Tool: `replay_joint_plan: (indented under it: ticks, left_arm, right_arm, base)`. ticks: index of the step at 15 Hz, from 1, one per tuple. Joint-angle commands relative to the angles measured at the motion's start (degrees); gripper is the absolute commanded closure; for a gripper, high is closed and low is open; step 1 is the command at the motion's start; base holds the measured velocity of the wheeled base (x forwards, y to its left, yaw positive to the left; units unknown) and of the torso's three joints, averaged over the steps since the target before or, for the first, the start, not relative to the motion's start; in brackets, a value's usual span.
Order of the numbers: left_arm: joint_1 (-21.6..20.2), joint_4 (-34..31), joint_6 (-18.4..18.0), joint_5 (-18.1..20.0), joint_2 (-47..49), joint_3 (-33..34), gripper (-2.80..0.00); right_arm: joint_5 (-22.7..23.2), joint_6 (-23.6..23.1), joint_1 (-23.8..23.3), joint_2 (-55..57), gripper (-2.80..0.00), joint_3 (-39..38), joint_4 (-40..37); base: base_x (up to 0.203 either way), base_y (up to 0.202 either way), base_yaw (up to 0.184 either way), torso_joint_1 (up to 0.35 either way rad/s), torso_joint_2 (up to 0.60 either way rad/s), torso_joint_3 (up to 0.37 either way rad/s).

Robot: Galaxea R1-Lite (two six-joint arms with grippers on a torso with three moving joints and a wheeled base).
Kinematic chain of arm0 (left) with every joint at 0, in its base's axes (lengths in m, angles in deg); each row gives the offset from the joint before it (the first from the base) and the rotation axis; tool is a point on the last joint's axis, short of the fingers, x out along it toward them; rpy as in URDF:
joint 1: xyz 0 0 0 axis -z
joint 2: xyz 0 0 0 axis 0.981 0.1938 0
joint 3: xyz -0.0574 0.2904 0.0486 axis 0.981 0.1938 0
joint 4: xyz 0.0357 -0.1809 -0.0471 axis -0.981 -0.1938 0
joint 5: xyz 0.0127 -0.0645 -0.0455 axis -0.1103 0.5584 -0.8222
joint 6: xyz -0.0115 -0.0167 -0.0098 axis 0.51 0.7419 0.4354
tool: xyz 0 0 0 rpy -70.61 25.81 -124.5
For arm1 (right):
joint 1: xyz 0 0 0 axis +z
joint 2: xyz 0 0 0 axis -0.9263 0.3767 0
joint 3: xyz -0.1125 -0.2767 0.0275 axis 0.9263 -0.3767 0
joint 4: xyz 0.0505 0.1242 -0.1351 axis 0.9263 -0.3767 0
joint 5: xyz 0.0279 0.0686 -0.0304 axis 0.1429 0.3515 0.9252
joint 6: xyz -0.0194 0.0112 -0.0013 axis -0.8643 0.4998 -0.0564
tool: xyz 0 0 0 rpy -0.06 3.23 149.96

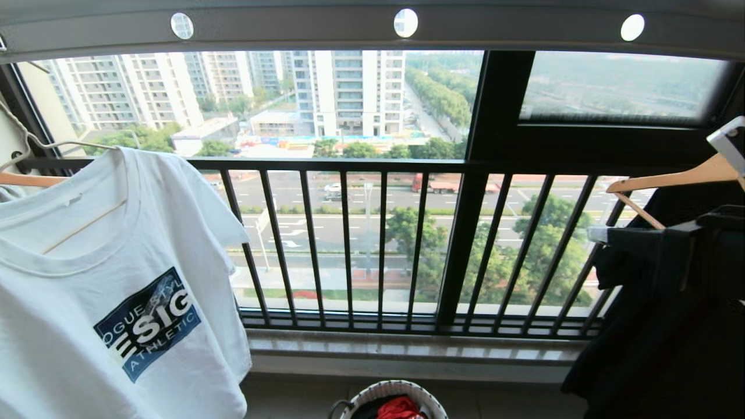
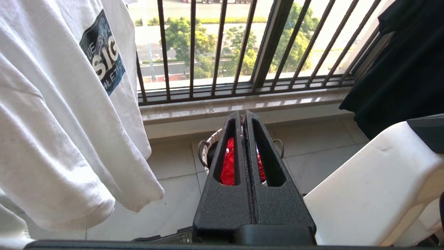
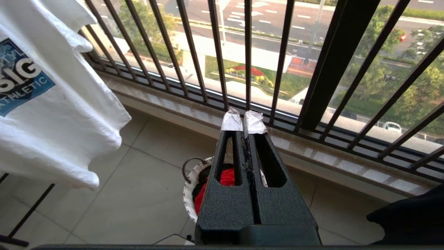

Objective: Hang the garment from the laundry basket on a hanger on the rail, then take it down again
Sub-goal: Take the clothes off the clothes rack

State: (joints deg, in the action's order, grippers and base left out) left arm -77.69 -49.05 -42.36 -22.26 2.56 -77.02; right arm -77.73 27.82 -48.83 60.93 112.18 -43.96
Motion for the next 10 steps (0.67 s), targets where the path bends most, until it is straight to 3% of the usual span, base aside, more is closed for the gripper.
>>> replay_joint_plan:
  ticks: [1,3,5,6,8,10]
  left_arm:
    - [-0.3,0.5,0.2,-0.1,-4.0,0.0,0.0]
    - [-1.0,3.3,0.4,-2.6,-5.8,0.0,0.0]
    - [-1.0,4.0,0.6,-9.9,-6.4,0.1,0.0]
    - [-1.0,4.1,1.0,-11.5,-7.2,0.2,0.0]
    - [-1.0,4.1,1.0,-12.0,-10.3,4.0,0.0]
    - [-1.0,4.1,1.7,-13.1,-11.7,8.9,0.0]
  right_arm:
    - [-1.6,-1.8,-0.1,-11.3,0.0,-1.4,-2.6]
    - [-3.5,-3.3,-0.1,-19.4,0.0,-0.5,-8.3]
    - [-8.6,-4.0,-0.2,-26.1,0.0,4.4,-18.4]
    - [-12.0,-4.2,-0.3,-28.8,0.0,6.3,-21.7]
    - [-16.9,-4.3,-3.4,-33.6,0.0,7.9,-26.6]
    - [-17.7,-4.4,-8.1,-39.0,0.0,8.1,-30.9]
  base:
    - [0.0,0.0,0.0,0.0,0.0,0.0]
    - [0.0,0.0,0.0,0.0,0.0,0.0]
    - [0.0,0.0,0.0,0.0,0.0,0.0]
    - [0.0,0.0,0.0,0.0,0.0,0.0]
    - [0.0,0.0,0.0,0.0,0.0,0.0]
    - [0.0,0.0,0.0,0.0,0.0,0.0]
